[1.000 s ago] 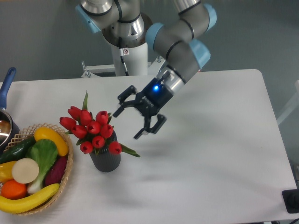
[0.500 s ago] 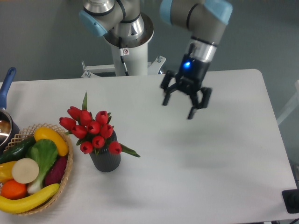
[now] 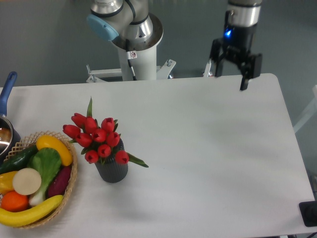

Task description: Insert the flowers into the vase

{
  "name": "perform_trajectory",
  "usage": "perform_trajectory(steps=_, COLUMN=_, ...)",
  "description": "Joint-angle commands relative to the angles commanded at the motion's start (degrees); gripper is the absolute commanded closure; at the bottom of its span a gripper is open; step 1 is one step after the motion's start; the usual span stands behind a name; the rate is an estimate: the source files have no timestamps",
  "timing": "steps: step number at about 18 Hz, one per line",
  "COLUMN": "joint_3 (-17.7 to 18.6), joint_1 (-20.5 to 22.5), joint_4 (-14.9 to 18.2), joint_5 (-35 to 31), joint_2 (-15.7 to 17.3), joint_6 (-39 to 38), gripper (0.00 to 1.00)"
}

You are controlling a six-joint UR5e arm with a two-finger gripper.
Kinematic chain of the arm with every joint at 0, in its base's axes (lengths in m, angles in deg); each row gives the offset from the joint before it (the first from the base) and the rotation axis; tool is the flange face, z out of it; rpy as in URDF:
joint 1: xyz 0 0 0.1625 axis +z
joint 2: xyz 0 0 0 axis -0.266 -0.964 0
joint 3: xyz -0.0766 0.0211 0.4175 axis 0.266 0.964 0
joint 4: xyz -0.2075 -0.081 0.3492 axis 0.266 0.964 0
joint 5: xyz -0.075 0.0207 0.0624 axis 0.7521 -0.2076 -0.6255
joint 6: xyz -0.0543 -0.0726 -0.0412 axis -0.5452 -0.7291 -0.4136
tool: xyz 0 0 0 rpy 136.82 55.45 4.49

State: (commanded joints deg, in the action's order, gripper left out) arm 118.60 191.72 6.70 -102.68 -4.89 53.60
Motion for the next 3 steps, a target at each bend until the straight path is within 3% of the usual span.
perform_trajectory(steps=3, joint_3=0.0, joint_1=3.7, joint_4=3.2, joint_5=0.3, joint_2=0.7, joint_6=4.4, gripper=0.00)
